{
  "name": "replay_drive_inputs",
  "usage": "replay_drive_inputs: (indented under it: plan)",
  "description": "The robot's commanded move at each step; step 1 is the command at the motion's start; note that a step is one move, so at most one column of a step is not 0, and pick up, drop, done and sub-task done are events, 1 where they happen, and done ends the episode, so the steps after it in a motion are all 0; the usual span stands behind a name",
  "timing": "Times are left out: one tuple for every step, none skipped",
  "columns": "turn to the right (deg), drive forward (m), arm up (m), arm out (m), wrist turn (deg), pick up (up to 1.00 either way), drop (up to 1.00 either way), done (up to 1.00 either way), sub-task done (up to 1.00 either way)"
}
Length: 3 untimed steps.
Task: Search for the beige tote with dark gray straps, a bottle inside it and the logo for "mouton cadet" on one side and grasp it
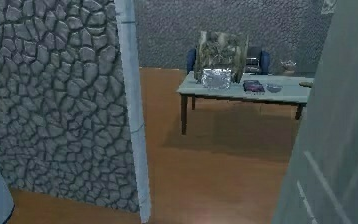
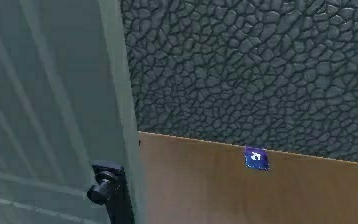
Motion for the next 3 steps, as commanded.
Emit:
replay_drive_inputs:
  plan:
    - [12.0,0.00,0.00,0.00,0.0,0.00,0.00,0.00,0.00]
    - [0.0,1.00,0.00,0.00,0.0,0.00,0.00,0.00,0.00]
    - [0.0,0.70,0.00,0.00,0.0,0.00,0.00,0.00,0.00]
